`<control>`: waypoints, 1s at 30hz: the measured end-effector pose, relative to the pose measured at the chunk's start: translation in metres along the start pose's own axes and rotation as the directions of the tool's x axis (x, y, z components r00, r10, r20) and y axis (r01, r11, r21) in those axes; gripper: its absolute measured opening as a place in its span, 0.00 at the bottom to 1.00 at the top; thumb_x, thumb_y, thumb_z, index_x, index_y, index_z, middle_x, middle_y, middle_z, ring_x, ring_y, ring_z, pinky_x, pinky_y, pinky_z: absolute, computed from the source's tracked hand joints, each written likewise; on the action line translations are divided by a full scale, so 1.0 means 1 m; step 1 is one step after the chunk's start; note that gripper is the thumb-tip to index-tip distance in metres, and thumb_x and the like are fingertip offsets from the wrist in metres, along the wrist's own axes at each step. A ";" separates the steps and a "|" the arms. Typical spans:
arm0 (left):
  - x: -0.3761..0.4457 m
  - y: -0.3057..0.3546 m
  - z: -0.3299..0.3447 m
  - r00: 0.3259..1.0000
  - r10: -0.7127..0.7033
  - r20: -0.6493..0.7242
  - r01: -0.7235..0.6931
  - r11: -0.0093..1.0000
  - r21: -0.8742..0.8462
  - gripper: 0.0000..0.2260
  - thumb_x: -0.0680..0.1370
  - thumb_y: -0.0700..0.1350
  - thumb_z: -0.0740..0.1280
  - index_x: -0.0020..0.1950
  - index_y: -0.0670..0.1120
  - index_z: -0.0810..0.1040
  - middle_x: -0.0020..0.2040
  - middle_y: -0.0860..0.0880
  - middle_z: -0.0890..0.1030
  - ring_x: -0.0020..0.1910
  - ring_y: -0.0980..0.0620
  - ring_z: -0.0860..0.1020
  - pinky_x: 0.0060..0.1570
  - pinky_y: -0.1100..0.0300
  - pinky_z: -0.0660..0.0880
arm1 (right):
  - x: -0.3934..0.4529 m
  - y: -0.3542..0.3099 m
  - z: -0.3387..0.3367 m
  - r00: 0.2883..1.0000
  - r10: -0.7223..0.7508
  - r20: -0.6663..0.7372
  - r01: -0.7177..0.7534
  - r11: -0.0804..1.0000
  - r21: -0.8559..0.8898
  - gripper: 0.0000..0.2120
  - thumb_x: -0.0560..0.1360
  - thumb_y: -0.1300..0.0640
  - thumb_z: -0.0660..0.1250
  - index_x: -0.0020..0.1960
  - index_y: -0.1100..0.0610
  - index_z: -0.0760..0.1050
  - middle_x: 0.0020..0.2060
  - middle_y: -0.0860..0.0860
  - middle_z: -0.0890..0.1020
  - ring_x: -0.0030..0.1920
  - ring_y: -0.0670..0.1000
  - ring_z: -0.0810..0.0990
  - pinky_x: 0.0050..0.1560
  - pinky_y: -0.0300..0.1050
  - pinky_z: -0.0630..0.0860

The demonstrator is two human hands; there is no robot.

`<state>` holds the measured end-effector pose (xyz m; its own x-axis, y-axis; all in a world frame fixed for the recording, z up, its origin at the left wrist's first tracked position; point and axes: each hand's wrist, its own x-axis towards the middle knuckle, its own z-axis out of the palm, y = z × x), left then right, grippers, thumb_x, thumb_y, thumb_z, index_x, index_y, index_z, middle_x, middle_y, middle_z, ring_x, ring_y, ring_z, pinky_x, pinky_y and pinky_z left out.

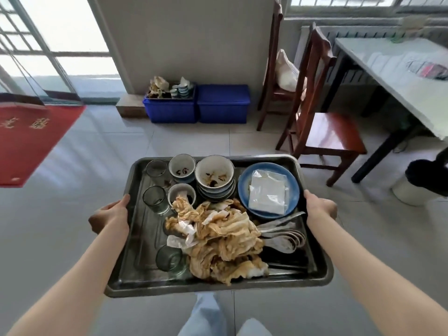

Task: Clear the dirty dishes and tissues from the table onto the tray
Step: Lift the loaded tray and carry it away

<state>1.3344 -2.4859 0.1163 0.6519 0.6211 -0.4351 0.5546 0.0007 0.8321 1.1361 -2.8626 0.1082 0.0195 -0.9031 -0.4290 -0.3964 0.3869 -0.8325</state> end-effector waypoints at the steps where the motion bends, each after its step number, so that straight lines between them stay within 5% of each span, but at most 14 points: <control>1: 0.010 0.023 0.025 1.000 0.014 0.011 -0.014 1.000 -0.001 0.15 0.62 0.53 0.80 0.42 0.47 0.82 0.44 0.46 0.83 0.38 0.48 0.80 0.46 0.59 0.77 | 0.013 -0.016 0.028 1.000 0.009 0.011 -0.010 1.000 0.015 0.19 0.66 0.50 0.76 0.46 0.64 0.78 0.48 0.58 0.82 0.43 0.56 0.79 0.45 0.42 0.70; 4: 0.038 0.082 0.091 0.998 0.059 0.012 -0.059 0.998 -0.013 0.16 0.63 0.53 0.79 0.44 0.48 0.80 0.45 0.45 0.82 0.38 0.48 0.76 0.44 0.62 0.72 | 0.040 -0.061 0.096 0.999 0.028 0.035 -0.029 0.999 0.015 0.18 0.66 0.48 0.75 0.39 0.62 0.74 0.43 0.54 0.80 0.39 0.54 0.75 0.44 0.44 0.70; 7: 0.063 0.128 0.158 0.994 0.092 0.064 -0.095 0.994 0.045 0.22 0.67 0.54 0.77 0.54 0.43 0.79 0.56 0.42 0.80 0.49 0.45 0.77 0.49 0.58 0.71 | 0.074 -0.104 0.160 0.999 0.021 0.037 -0.020 1.000 -0.009 0.24 0.68 0.48 0.73 0.52 0.67 0.76 0.43 0.55 0.80 0.44 0.57 0.79 0.44 0.45 0.70; 9: 0.080 0.157 0.207 0.997 0.077 0.012 -0.077 0.997 0.018 0.24 0.66 0.54 0.78 0.55 0.42 0.78 0.56 0.41 0.80 0.47 0.49 0.75 0.47 0.60 0.69 | 0.100 -0.133 0.203 1.000 0.019 0.024 -0.019 1.000 -0.010 0.26 0.66 0.48 0.74 0.54 0.67 0.77 0.49 0.58 0.82 0.49 0.58 0.81 0.46 0.46 0.72; 23: 0.200 0.312 0.509 0.999 0.005 -0.037 -0.007 0.999 -0.048 0.16 0.57 0.54 0.82 0.27 0.49 0.77 0.30 0.50 0.79 0.27 0.52 0.77 0.37 0.63 0.75 | 0.262 -0.335 0.465 0.999 0.047 0.011 -0.046 0.999 -0.021 0.26 0.66 0.47 0.75 0.53 0.66 0.77 0.53 0.59 0.81 0.46 0.57 0.77 0.45 0.42 0.67; 26: 0.228 0.345 0.568 1.000 0.012 -0.022 -0.013 0.999 -0.035 0.16 0.56 0.54 0.82 0.26 0.49 0.77 0.32 0.49 0.80 0.28 0.53 0.77 0.35 0.64 0.74 | 0.288 -0.367 0.516 0.999 0.050 0.009 -0.050 0.999 -0.008 0.24 0.68 0.48 0.74 0.55 0.65 0.76 0.53 0.58 0.81 0.50 0.58 0.79 0.46 0.42 0.68; 30: 0.257 0.400 0.651 0.999 0.015 0.031 -0.015 1.000 -0.008 0.15 0.58 0.52 0.82 0.29 0.49 0.77 0.33 0.49 0.80 0.30 0.51 0.77 0.38 0.63 0.75 | 0.323 -0.408 0.584 0.996 0.095 0.001 -0.094 0.992 0.079 0.21 0.68 0.50 0.75 0.53 0.63 0.78 0.50 0.56 0.81 0.42 0.54 0.76 0.45 0.40 0.68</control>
<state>2.0610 -2.8362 0.1135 0.6759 0.5967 -0.4325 0.5403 -0.0021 0.8415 1.8400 -3.2035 0.1040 -0.0171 -0.8623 -0.5062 -0.3230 0.4839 -0.8134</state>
